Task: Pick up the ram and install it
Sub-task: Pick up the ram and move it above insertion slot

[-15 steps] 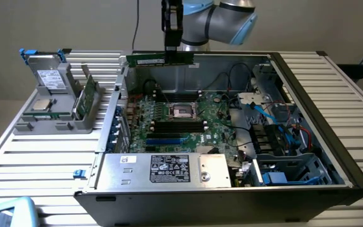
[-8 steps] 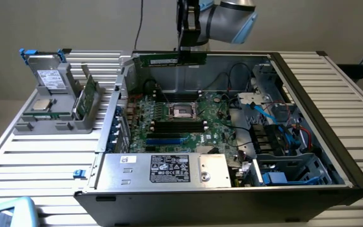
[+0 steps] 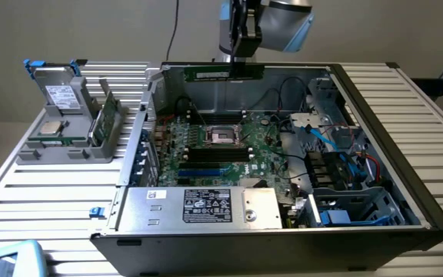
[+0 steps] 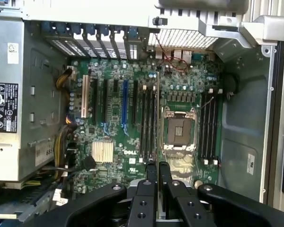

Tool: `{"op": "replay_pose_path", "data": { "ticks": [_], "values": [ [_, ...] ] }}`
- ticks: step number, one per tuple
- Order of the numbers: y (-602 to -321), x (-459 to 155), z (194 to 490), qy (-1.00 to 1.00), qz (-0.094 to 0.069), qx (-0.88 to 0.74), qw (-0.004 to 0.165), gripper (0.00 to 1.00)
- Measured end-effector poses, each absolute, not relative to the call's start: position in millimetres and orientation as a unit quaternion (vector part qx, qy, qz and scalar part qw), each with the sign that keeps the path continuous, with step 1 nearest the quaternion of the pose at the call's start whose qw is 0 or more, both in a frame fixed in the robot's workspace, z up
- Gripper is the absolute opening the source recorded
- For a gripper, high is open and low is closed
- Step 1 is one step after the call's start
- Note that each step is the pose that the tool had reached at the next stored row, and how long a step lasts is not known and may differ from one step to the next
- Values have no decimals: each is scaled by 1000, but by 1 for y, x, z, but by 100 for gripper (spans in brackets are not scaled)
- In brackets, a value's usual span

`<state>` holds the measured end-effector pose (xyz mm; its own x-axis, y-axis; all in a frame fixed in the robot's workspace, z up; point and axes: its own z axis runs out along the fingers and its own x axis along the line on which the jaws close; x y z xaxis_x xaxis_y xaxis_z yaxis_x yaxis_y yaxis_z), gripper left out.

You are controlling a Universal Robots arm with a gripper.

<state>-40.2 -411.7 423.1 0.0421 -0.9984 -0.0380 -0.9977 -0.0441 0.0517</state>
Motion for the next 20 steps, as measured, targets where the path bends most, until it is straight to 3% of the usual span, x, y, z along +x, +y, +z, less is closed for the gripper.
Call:
{"op": "replay_pose_path", "data": {
  "ticks": [6,20],
  "values": [
    [-403,-37,420,-691,-38,721,11,14],
    [-392,-37,413,-699,-33,714,16,14]
  ]
}}
